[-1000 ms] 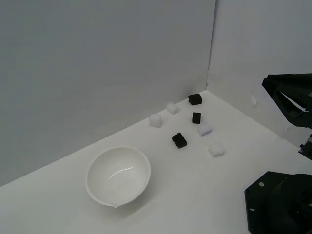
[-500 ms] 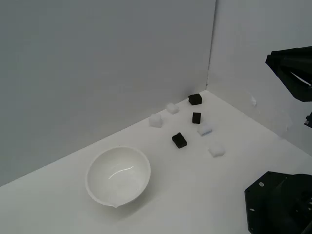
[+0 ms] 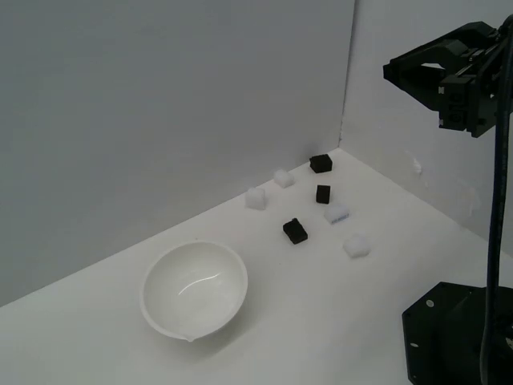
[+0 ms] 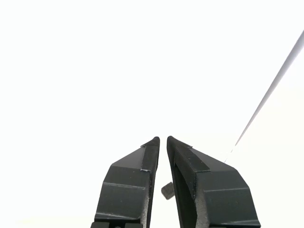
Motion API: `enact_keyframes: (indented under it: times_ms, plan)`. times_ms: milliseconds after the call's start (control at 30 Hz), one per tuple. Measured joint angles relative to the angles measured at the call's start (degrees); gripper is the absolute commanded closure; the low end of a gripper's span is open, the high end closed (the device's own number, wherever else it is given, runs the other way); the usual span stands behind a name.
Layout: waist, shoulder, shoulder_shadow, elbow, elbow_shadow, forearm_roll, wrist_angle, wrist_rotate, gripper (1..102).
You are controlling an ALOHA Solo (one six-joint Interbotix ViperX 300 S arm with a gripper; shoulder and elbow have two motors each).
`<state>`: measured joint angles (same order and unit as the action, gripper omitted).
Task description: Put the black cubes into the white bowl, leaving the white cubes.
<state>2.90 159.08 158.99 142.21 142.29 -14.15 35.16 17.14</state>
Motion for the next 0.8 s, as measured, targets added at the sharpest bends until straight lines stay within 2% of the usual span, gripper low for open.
enact_keyframes:
  times_ms: [133, 367, 567, 733, 800]
  plan:
    - [0.18, -4.31, -4.39, -0.26, -0.26, 0.0, -0.35, 0.0, 90]
    - [4.92, -10.37, -10.28, -0.35, -0.35, 0.18, -0.53, 0.0, 90]
    - [4.92, -15.47, -15.47, -0.35, -0.35, 0.26, -0.53, 0.0, 89]
    - [4.92, -19.25, -19.25, -0.7, -0.7, 0.26, -0.53, 0.0, 76]
    - [5.1, -20.39, -20.57, -0.79, -0.79, 0.26, -0.62, 0.7, 76]
